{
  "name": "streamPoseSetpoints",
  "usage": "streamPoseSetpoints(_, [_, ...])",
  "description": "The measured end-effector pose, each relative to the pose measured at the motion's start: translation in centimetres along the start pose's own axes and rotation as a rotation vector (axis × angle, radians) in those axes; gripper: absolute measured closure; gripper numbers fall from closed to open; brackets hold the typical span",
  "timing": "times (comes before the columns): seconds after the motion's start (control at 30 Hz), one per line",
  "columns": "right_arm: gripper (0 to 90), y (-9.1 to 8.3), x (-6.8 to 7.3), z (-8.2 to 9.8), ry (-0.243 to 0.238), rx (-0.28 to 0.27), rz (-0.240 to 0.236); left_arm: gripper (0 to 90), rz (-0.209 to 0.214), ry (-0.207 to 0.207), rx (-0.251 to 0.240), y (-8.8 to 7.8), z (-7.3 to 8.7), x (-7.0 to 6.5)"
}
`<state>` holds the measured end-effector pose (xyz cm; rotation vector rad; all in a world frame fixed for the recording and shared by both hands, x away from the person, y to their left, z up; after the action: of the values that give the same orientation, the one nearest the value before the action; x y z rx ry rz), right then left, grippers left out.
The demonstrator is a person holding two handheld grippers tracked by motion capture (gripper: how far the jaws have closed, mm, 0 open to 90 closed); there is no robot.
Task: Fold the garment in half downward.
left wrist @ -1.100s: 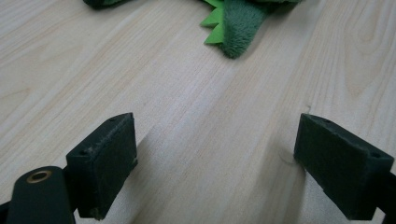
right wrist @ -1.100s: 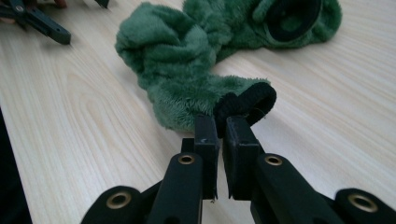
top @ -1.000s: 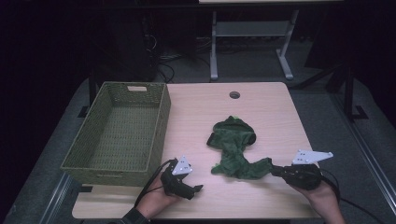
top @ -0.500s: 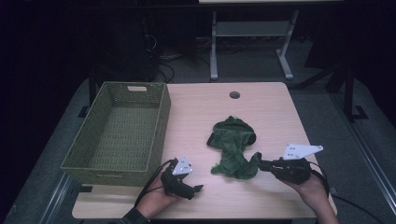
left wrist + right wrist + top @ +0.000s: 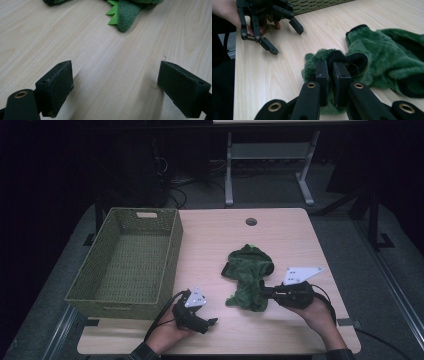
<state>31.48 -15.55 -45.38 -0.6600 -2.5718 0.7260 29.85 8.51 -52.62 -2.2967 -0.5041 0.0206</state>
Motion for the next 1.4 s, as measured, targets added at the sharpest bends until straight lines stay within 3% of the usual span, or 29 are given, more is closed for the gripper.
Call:
streamPoseSetpoints(0.23, [73.5,1.2,0.0,-0.6,0.016,-0.018,-0.022,12.3,0.0,-0.002,-0.004,0.1,-0.1,0.0])
streamPoseSetpoints(0.33, [78.7,1.3,-0.3,-0.9,0.043,-0.038,-0.022,12.3,0.001,-0.004,-0.006,0.1,-0.1,0.0])
streamPoseSetpoints(0.47, [86.4,2.0,-1.2,-1.0,0.076,-0.036,0.023,12.3,0.002,-0.005,-0.007,0.1,-0.1,0.0])
streamPoseSetpoints(0.73, [89.3,4.7,-2.1,-0.1,0.118,0.047,0.049,12.4,0.002,0.0,-0.002,0.1,-0.1,0.0])
streamPoseSetpoints(1.03, [90.0,6.8,-2.2,1.3,0.117,0.168,0.071,12.4,0.002,-0.005,-0.002,0.1,-0.1,0.0])
streamPoseSetpoints(1.3, [90.0,7.2,-2.2,1.6,0.123,0.188,0.08,12.5,-0.011,-0.019,0.0,0.4,-0.4,0.0])
streamPoseSetpoints(1.4, [86.7,6.8,-2.3,1.3,0.112,0.172,0.087,13.3,-0.011,-0.018,0.01,0.5,-0.5,0.2])
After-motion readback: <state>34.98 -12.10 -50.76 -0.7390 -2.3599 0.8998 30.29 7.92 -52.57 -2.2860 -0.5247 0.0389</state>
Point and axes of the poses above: each handheld gripper's, and its own axes: y roughly forward along the jaws, z roughly out of its underside, x roughly to its left, the point moved 7 cm from there along y, roughly forward along the jaws, and after that the axes turned 11 degrees about y, right-handed, at the moved point
